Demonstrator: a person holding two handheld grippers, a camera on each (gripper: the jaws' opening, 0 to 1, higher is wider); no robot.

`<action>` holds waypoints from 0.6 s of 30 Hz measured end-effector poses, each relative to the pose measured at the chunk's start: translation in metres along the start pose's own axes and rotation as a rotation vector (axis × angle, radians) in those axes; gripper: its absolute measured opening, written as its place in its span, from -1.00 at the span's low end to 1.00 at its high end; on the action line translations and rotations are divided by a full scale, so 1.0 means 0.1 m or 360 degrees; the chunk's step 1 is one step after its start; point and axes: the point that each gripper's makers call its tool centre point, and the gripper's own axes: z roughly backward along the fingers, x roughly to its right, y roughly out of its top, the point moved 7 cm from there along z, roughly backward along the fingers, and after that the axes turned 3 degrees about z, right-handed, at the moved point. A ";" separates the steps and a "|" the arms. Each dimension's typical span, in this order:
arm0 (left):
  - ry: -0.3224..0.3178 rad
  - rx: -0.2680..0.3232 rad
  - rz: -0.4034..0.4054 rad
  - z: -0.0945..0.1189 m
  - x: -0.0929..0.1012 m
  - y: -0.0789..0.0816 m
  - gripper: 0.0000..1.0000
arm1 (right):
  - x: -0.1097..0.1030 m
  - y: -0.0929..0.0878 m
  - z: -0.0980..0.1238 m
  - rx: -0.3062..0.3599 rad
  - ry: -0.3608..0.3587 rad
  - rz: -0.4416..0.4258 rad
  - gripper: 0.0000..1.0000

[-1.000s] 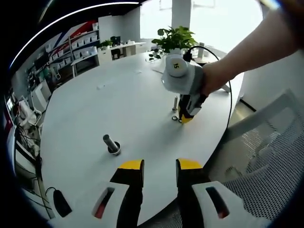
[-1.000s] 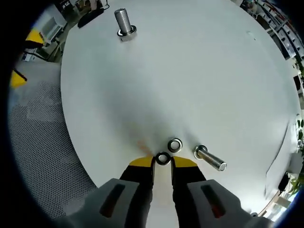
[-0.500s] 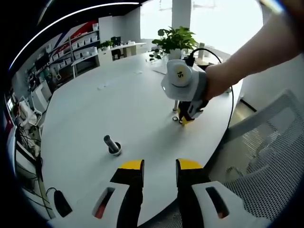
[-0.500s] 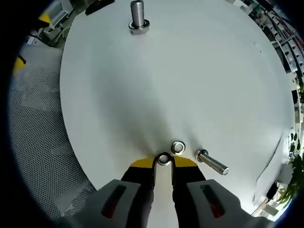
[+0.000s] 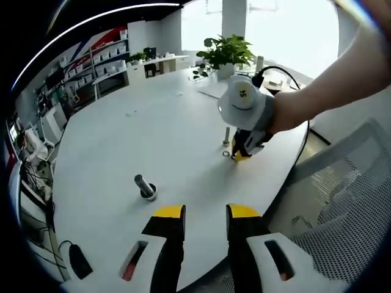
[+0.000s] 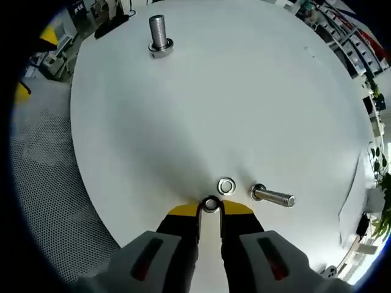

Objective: Place the washer onto the threaded stud by aligning its center hole with the stud, sliding it down to the base, and recovering from edge contact or off-axis alignment until the washer reaches the visible bottom stop.

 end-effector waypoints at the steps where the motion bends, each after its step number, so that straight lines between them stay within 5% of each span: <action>1: 0.0001 0.0002 0.0004 0.00 0.00 0.00 -0.51 | 0.00 -0.01 0.01 0.0013 0.0008 -0.0048 -0.72; 18: -0.0005 0.0018 0.0010 0.01 0.01 0.02 -0.51 | 0.17 -0.12 0.14 0.0066 0.0011 -0.0245 -0.73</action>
